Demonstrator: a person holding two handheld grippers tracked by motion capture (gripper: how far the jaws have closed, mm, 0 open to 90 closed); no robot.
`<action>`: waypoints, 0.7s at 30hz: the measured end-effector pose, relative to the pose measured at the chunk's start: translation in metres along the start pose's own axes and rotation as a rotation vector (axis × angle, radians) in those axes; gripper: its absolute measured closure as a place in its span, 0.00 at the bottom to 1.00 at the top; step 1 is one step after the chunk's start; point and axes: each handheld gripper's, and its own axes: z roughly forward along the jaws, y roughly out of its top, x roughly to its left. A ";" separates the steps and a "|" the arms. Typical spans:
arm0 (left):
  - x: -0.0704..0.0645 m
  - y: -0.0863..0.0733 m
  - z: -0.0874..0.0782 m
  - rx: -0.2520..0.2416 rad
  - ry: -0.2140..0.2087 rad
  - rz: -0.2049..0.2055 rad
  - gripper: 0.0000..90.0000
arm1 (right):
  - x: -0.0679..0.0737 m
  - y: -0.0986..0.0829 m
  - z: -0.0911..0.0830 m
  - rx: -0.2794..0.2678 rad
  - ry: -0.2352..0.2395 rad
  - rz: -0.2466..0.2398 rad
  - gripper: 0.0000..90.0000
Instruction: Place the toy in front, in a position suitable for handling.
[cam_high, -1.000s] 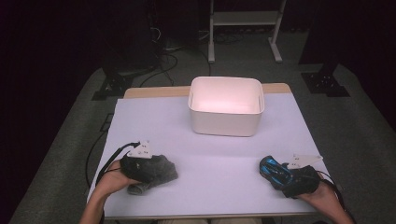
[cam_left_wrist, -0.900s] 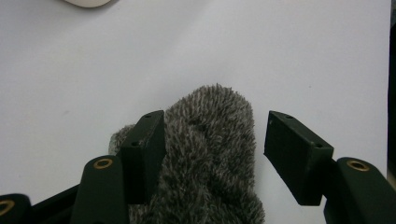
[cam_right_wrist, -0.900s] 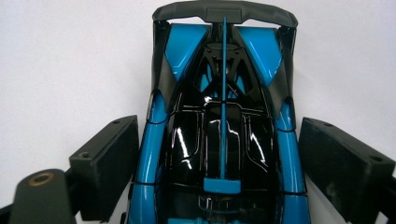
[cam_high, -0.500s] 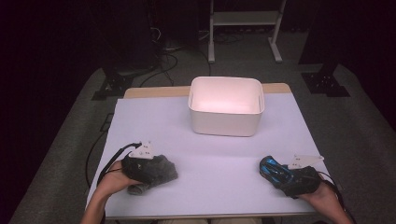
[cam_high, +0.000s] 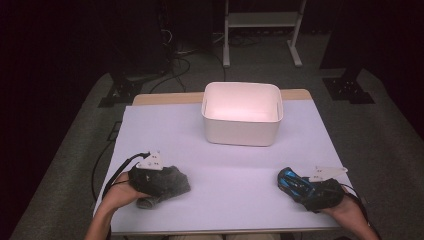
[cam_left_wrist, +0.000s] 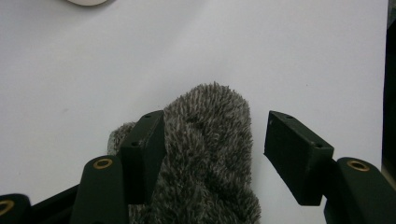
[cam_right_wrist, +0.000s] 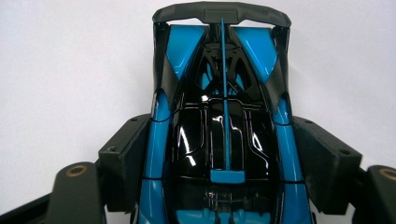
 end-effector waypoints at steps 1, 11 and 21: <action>0.000 0.000 0.000 0.002 -0.001 0.001 0.42 | 0.000 -0.001 0.000 -0.004 0.009 -0.007 0.28; 0.000 0.001 0.001 0.010 -0.008 -0.001 0.41 | -0.001 -0.003 -0.003 -0.028 0.036 0.000 0.28; 0.000 0.002 -0.001 0.011 -0.014 0.004 0.41 | 0.005 0.015 -0.010 -0.076 0.065 -0.039 0.28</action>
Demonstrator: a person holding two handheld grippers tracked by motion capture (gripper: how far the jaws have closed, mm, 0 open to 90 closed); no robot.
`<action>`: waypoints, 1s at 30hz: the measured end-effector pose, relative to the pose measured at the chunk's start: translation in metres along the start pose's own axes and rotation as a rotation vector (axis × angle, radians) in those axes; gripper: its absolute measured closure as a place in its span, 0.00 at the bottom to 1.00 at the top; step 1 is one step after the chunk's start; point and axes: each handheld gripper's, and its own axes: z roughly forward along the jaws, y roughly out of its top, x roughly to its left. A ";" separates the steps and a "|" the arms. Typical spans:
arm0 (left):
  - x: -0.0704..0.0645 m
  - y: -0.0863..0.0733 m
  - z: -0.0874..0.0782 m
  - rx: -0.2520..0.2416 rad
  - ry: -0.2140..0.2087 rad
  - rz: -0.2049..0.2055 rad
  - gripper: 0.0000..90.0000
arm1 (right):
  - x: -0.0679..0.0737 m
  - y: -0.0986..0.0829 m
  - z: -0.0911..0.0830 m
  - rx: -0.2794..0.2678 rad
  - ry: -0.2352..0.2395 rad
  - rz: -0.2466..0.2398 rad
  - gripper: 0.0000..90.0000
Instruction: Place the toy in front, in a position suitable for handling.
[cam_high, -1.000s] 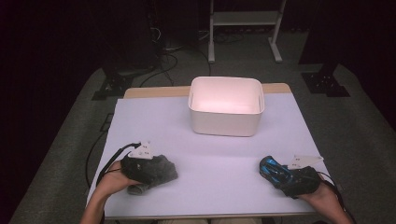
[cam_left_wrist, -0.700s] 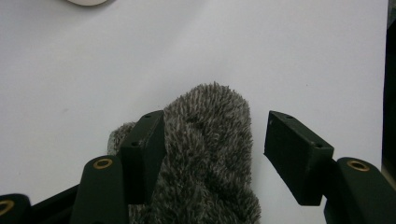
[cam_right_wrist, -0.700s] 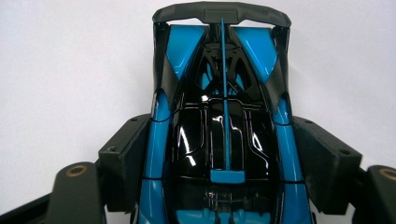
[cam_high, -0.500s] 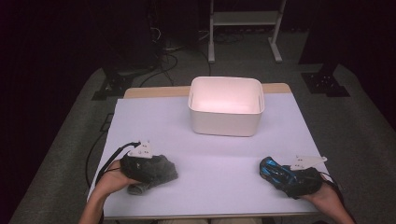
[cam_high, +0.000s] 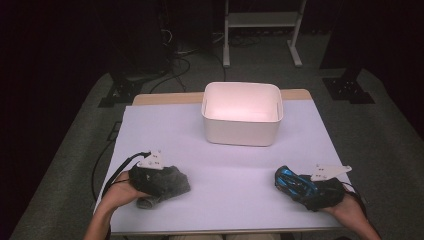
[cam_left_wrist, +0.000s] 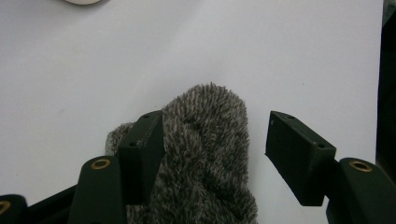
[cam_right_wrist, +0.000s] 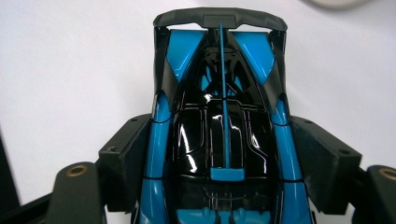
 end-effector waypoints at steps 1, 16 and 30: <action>0.000 0.000 -0.001 -0.002 0.000 0.000 0.41 | 0.002 0.005 0.000 -0.005 0.008 -0.011 0.28; -0.002 -0.006 -0.006 -0.016 0.001 0.003 0.40 | 0.041 0.087 0.037 -0.029 0.199 -0.222 0.28; -0.002 -0.005 0.000 0.001 -0.009 0.020 0.40 | 0.064 0.108 0.094 0.040 0.337 -0.351 0.28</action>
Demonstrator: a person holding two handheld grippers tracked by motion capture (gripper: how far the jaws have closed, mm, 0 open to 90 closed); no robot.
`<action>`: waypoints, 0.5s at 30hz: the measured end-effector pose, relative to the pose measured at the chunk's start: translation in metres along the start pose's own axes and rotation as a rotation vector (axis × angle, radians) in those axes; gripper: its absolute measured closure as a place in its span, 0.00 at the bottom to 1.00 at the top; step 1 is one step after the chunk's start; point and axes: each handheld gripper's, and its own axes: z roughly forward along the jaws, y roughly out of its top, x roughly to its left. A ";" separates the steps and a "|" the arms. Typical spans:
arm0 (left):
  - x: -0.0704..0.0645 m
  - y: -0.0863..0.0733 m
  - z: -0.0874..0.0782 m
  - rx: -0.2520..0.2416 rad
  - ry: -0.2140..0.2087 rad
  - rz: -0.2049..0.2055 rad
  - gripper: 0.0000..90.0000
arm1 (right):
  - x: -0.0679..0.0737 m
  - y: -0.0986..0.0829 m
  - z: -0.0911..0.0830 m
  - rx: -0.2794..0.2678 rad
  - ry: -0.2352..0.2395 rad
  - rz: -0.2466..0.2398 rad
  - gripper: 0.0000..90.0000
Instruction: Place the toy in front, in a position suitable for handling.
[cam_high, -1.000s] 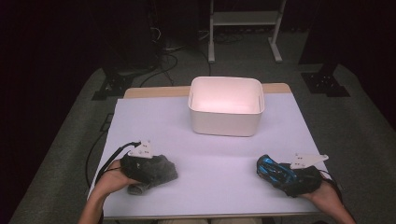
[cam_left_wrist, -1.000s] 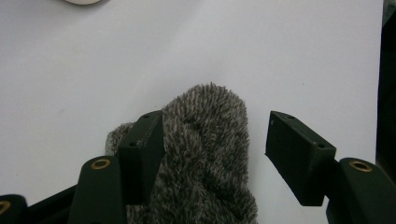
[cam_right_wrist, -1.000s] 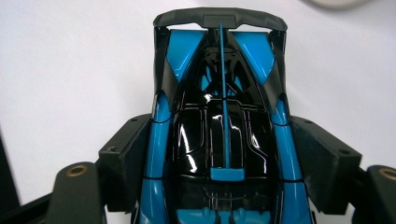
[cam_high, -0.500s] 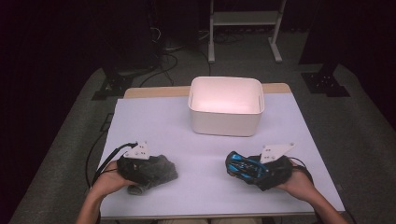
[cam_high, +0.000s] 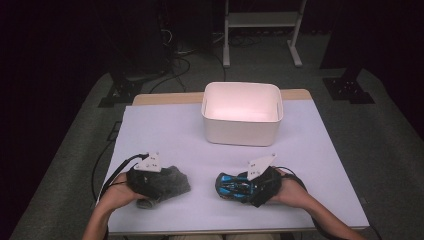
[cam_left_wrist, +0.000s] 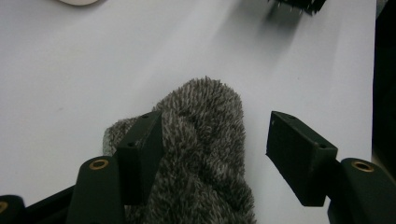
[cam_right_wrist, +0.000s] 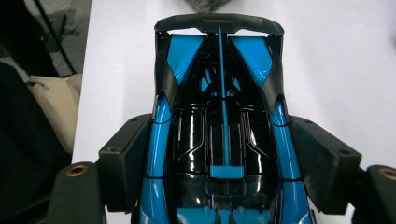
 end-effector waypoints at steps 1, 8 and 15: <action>0.000 0.000 0.002 0.001 -0.001 -0.005 0.40 | 0.000 0.000 0.003 0.007 0.005 -0.003 0.28; 0.000 0.001 0.007 0.020 -0.009 0.001 0.40 | -0.001 -0.008 0.024 0.044 0.040 -0.029 0.28; -0.003 0.007 0.007 0.021 0.015 0.038 0.41 | -0.003 -0.016 0.029 0.027 0.054 -0.004 0.26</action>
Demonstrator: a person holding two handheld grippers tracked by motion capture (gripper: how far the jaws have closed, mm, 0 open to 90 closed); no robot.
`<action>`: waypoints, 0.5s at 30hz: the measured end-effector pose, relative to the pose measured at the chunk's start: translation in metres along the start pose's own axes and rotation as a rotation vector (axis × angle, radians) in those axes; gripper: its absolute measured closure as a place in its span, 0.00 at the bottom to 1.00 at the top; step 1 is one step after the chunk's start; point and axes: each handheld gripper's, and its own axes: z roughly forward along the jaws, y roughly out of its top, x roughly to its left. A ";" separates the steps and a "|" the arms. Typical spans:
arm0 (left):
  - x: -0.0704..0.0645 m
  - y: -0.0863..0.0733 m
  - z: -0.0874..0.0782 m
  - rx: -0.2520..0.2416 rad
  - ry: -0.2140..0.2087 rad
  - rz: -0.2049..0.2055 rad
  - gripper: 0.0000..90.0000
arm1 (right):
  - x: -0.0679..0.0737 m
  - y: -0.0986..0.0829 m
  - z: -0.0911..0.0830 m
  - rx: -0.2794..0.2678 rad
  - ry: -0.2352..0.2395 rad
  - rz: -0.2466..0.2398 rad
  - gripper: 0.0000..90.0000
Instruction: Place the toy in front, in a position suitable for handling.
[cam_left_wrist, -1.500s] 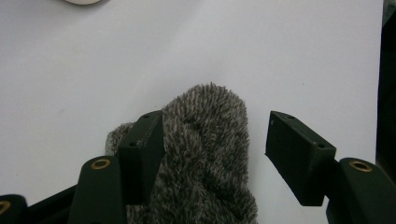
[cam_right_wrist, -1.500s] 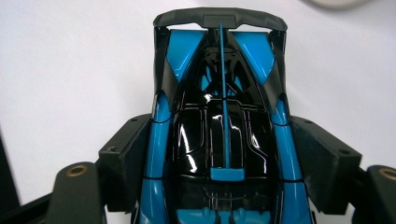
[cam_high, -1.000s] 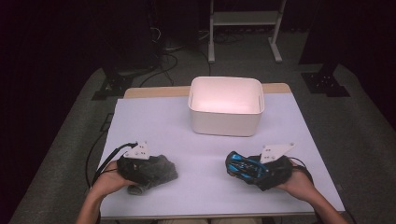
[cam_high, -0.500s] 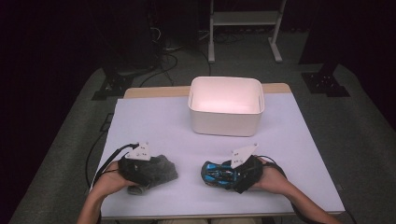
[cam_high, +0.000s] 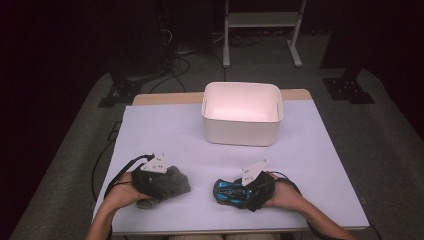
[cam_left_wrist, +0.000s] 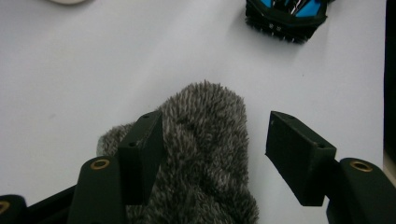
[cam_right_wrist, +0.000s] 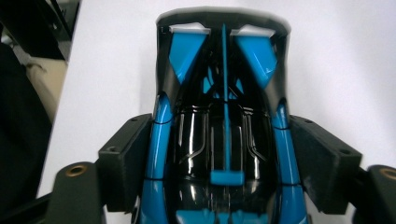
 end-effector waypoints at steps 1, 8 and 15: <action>0.000 0.001 -0.001 -0.006 0.001 0.001 0.41 | 0.000 -0.001 -0.001 -0.009 0.003 0.021 0.25; 0.000 0.003 0.004 0.021 -0.004 0.003 0.42 | -0.001 -0.002 -0.022 -0.069 -0.014 0.053 0.22; 0.001 -0.006 0.018 0.046 -0.009 -0.024 0.41 | 0.005 -0.018 -0.039 -0.065 -0.050 0.080 0.21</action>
